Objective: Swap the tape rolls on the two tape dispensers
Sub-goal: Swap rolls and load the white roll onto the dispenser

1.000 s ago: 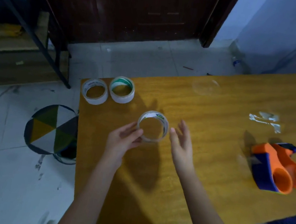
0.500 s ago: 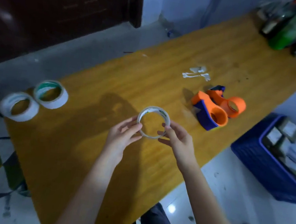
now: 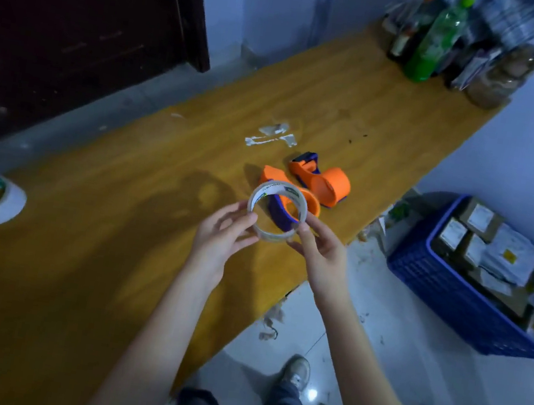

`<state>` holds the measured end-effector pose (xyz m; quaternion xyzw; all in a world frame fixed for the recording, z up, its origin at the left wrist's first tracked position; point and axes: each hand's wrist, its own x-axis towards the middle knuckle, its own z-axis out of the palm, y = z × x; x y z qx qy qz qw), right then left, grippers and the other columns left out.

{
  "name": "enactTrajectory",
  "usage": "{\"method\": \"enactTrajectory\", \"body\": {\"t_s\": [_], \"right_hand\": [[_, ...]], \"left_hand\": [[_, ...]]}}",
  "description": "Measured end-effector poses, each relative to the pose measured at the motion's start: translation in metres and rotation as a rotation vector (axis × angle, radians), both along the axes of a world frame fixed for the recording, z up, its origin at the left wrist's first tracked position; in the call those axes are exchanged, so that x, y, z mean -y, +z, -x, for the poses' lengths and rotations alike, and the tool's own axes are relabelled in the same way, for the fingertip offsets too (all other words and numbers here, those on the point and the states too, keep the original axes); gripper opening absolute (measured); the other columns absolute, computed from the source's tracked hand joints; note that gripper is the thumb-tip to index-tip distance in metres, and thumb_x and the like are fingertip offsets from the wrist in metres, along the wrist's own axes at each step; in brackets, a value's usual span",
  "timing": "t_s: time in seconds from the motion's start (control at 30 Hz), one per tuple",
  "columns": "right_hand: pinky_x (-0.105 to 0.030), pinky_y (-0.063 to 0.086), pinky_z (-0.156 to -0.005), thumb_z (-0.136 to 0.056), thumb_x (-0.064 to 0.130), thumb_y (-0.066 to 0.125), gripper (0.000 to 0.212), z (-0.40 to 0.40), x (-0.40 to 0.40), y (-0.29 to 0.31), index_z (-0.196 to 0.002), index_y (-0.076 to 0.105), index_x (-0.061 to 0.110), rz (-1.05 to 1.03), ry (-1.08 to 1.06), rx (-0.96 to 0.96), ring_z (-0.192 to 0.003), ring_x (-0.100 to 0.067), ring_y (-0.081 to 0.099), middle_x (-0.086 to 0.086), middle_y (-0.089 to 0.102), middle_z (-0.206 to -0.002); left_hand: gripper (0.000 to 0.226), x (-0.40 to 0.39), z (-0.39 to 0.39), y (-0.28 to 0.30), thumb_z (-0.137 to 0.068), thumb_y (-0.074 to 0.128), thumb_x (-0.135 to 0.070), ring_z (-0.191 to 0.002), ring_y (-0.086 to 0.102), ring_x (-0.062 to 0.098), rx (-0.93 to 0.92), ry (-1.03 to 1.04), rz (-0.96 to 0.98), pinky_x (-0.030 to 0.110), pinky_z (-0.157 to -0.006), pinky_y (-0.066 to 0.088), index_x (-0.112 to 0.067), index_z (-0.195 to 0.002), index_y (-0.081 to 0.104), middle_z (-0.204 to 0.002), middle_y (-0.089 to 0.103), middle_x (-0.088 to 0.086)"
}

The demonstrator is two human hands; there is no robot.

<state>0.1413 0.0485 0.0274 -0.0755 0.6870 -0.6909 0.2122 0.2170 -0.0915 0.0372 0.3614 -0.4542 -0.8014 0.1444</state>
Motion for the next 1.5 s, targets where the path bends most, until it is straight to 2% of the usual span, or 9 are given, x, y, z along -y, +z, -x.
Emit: {"method": "enactTrajectory", "body": {"t_s": [0.13,0.27,0.4,0.63,1.0,1.1,1.23,1.37,1.5], "right_hand": [[-0.037,0.057,-0.083,-0.089,0.022,0.060,0.031,0.048,-0.032,0.001,-0.118,0.063,0.011,0.025,0.050,-0.016,-0.083,-0.003,0.069,0.013,0.074,-0.092],[-0.026,0.058,-0.075,-0.088,0.018,0.062,0.032,0.095,-0.059,0.004,-0.116,0.063,0.004,0.032,0.098,-0.012,-0.088,-0.003,0.068,-0.003,0.070,-0.107],[-0.022,0.058,-0.071,-0.088,0.015,0.061,0.027,0.127,-0.074,0.004,-0.112,0.066,0.003,0.018,0.150,0.013,-0.084,-0.003,0.069,-0.004,0.070,-0.105],[-0.027,0.060,-0.072,-0.088,0.012,0.061,0.018,0.166,-0.070,-0.011,-0.103,0.069,0.007,-0.003,0.173,0.121,-0.080,-0.009,0.070,0.004,0.072,-0.092],[-0.022,0.058,-0.063,-0.090,0.006,0.053,0.023,0.241,-0.046,0.001,-0.078,0.067,0.020,-0.060,0.212,0.125,-0.075,-0.008,0.066,0.002,0.066,-0.078],[-0.023,0.059,-0.065,-0.090,0.007,0.053,0.021,0.260,-0.039,0.004,-0.081,0.065,0.021,-0.098,0.255,0.118,-0.080,-0.012,0.065,0.000,0.066,-0.082],[-0.030,0.060,-0.072,-0.090,0.009,0.053,0.018,0.279,-0.032,-0.002,-0.103,0.065,0.005,-0.162,0.330,0.156,-0.084,-0.020,0.067,-0.016,0.067,-0.099],[-0.023,0.059,-0.065,-0.090,0.010,0.055,0.015,0.289,-0.027,-0.008,-0.095,0.067,0.018,-0.173,0.439,0.172,-0.072,-0.005,0.069,-0.003,0.070,-0.091],[-0.024,0.058,-0.066,-0.088,0.014,0.058,0.015,0.312,-0.020,-0.012,-0.101,0.066,0.015,-0.189,0.572,0.180,-0.091,-0.017,0.068,-0.008,0.068,-0.104]], "left_hand": [[0.026,-0.039,0.043,0.008,-0.082,0.067,-0.004,-0.085,0.070,0.022,0.008,0.075,0.010,0.031,-0.070,0.060,-0.010,-0.107,0.064,-0.098,0.071,0.010],[0.033,-0.071,0.077,0.011,-0.083,0.066,-0.004,-0.085,0.070,0.025,0.006,0.148,-0.028,0.032,-0.069,0.060,-0.004,-0.116,0.060,-0.101,0.070,0.014],[0.018,-0.090,0.100,0.010,-0.082,0.067,-0.003,-0.074,0.072,0.017,0.001,0.176,-0.033,0.028,-0.063,0.059,-0.012,-0.097,0.064,-0.080,0.075,0.001],[0.025,-0.092,0.134,0.004,-0.081,0.069,-0.005,-0.093,0.069,0.026,0.061,0.204,-0.016,0.031,-0.072,0.060,-0.012,-0.104,0.063,-0.100,0.071,0.011],[0.019,-0.077,0.204,0.001,-0.086,0.064,-0.008,-0.085,0.066,0.016,0.119,0.192,0.154,0.020,-0.062,0.058,-0.016,-0.101,0.057,-0.101,0.062,0.010],[0.017,-0.076,0.215,0.000,-0.085,0.066,-0.011,-0.082,0.069,0.015,0.118,0.198,0.135,0.023,-0.064,0.059,-0.023,-0.095,0.059,-0.099,0.065,0.010],[0.021,-0.076,0.223,-0.005,-0.083,0.068,-0.016,-0.080,0.071,0.009,0.169,0.249,0.117,0.022,-0.065,0.058,-0.023,-0.101,0.060,-0.094,0.068,0.002],[0.022,-0.076,0.227,-0.009,-0.084,0.068,-0.018,-0.085,0.070,0.013,0.215,0.305,0.115,0.021,-0.063,0.057,-0.021,-0.104,0.061,-0.096,0.068,0.005],[0.017,-0.084,0.239,-0.007,-0.085,0.067,-0.019,-0.084,0.070,0.014,0.238,0.422,0.123,0.018,-0.061,0.056,-0.026,-0.100,0.062,-0.095,0.070,0.003]]}}
